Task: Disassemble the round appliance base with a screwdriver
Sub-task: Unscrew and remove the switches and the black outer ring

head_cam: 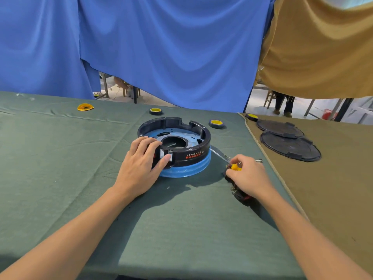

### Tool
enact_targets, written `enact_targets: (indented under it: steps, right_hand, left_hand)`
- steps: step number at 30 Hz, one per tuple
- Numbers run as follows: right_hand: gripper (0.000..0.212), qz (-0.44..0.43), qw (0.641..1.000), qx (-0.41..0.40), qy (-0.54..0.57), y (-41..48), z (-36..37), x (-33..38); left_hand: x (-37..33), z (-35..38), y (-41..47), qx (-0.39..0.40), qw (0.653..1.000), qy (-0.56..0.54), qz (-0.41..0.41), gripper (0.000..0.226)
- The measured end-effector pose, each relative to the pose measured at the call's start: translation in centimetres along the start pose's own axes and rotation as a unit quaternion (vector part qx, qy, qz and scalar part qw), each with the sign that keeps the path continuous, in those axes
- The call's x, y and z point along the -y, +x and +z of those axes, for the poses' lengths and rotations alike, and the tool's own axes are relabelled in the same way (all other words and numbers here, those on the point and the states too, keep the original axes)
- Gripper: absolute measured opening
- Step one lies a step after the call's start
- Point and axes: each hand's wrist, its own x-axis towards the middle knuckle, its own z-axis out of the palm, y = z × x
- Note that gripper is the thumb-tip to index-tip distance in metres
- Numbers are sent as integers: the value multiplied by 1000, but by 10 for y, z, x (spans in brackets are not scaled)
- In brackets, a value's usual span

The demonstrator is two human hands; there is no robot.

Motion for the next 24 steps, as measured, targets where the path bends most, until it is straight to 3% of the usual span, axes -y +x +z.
enact_targets:
  steps: [2,5,9,11,16,20,24]
  right_hand:
    - [5,-4,999,-19,-35,0,-2,0]
    - [19,-8,996,-17,-82,1,-5,1]
    - [21,-1,996,5,-87,2,-10,5]
    - [2,-7,998,2,-70,2,-14,10]
    - [31,-36,998,-22,40,2,-27,26]
    - [35,-88,992,-22,86,5,-32,42]
    - [25,-151,982,-14,109,9,-33,57]
  left_hand:
    - [-1,2,1,-8,1000,-18,-16,55]
    - [-4,5,3,-24,998,-42,-48,42]
    - [-12,8,7,-41,988,-78,-129,45]
    - [-16,9,10,-36,974,-115,-190,55]
    - [-24,7,19,19,933,-211,-290,74]
    - [-16,5,24,26,905,-301,-301,74]
    - [-1,-2,25,16,871,-362,-332,63]
